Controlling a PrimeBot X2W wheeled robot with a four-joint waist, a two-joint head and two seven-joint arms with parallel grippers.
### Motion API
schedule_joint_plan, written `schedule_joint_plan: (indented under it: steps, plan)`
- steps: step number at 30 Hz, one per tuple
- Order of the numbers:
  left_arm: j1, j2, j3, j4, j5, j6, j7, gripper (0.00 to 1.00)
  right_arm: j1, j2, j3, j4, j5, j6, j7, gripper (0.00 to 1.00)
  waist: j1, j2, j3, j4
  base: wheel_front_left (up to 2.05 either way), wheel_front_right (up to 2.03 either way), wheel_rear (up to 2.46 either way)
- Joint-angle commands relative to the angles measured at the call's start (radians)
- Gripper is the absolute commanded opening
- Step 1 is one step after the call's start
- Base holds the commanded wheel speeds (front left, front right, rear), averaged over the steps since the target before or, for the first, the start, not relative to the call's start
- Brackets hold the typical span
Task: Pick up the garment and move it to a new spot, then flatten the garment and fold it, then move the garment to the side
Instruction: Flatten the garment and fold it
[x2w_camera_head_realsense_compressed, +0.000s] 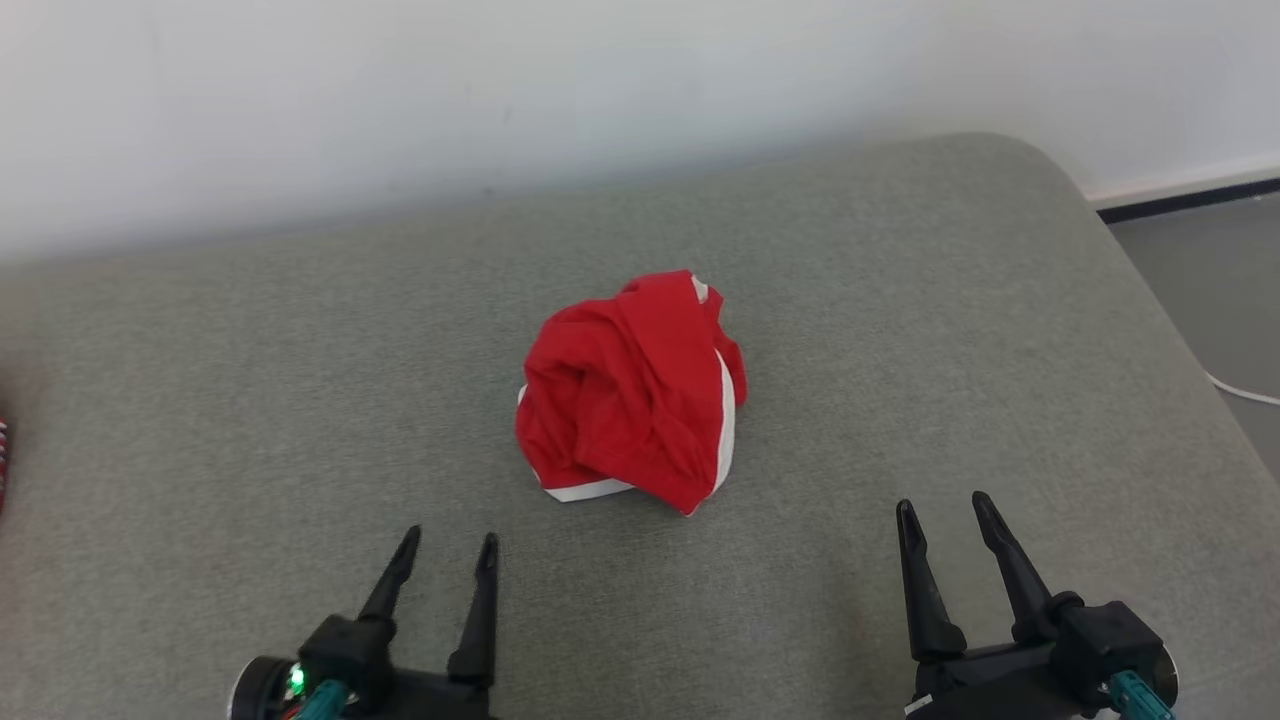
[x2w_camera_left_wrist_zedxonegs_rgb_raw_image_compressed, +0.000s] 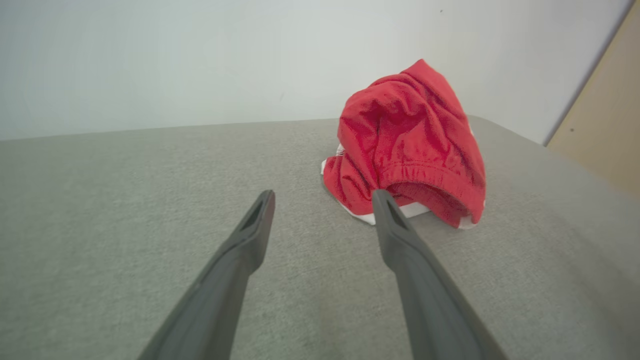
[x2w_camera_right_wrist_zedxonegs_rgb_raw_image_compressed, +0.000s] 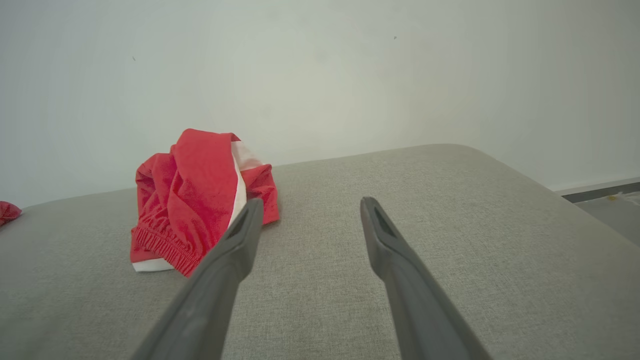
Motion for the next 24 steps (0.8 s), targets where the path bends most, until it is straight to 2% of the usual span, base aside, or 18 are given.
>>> schedule_joint_plan:
  steps: [1,9,16,24]
  plan:
    - [-0.036,-0.001,-0.037,0.015,-0.009,0.0,-0.003,1.0,-0.011,0.001,0.004,0.0,0.009,-0.002,-0.001,1.0,-0.0001,0.0,0.035,-0.057,0.0,0.0,0.0]
    - [-0.19,0.009,-0.215,0.171,-0.06,0.0,-0.003,1.0,-0.048,0.001,0.006,-0.002,0.035,-0.002,-0.001,1.0,-0.0001,0.0,0.094,-0.154,0.0,0.0,0.0]
    - [-0.28,0.028,-0.283,0.277,-0.123,0.001,-0.003,1.0,-0.065,0.001,0.009,-0.004,0.055,-0.002,-0.001,1.0,-0.0001,0.0,0.123,-0.208,0.0,0.0,0.0]
    - [-0.354,0.025,-0.307,0.309,-0.177,0.001,-0.003,1.0,-0.071,0.001,0.002,-0.001,0.053,-0.002,-0.001,1.0,-0.0001,0.0,0.125,-0.216,0.0,0.0,0.0]
